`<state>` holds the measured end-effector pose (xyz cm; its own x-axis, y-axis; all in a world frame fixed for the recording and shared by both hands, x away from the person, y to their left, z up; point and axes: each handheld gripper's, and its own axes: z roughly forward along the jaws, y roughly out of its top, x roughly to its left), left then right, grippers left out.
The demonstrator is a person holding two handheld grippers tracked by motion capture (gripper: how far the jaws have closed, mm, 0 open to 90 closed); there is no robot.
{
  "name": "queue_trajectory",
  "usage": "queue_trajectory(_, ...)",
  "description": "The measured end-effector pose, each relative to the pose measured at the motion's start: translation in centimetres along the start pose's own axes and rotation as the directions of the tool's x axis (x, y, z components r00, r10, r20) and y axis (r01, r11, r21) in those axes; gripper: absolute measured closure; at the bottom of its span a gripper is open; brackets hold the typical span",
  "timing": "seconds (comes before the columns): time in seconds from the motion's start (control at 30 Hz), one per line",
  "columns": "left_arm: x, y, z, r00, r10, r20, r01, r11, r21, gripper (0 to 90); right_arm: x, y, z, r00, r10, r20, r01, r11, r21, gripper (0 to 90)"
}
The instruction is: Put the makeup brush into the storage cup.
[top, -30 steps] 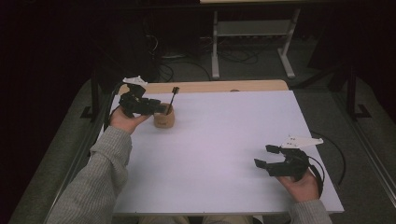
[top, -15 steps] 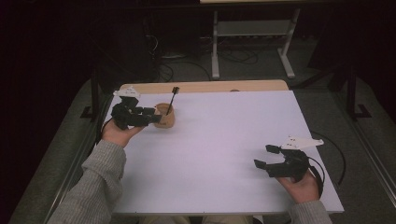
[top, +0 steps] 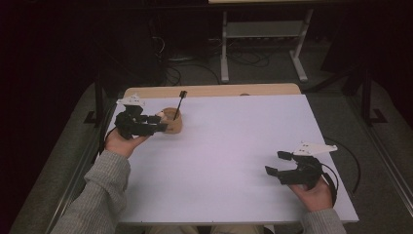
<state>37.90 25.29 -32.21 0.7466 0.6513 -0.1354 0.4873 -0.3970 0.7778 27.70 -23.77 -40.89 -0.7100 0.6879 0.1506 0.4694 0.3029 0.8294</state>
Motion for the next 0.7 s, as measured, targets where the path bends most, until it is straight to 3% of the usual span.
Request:
queue_trajectory(0.33,-0.8,-1.1,-0.4,1.0,0.009,0.004,-0.009,1.0,0.004,49.4,0.0,0.0,0.1,1.0,0.001,0.002,-0.001,1.0,0.004,22.5)
queue_trajectory(0.37,-0.9,-1.2,-0.5,0.9997,0.025,0.001,-0.025,0.9996,0.014,49.2,0.0,0.0,0.1,1.0,0.0,0.002,0.0,1.0,0.004,22.4)
queue_trajectory(0.7,-2.0,-2.5,-0.9,0.9995,0.031,0.008,-0.031,0.9995,-0.005,46.7,0.1,-0.1,0.1,1.0,0.005,0.003,-0.005,1.0,0.007,22.4)
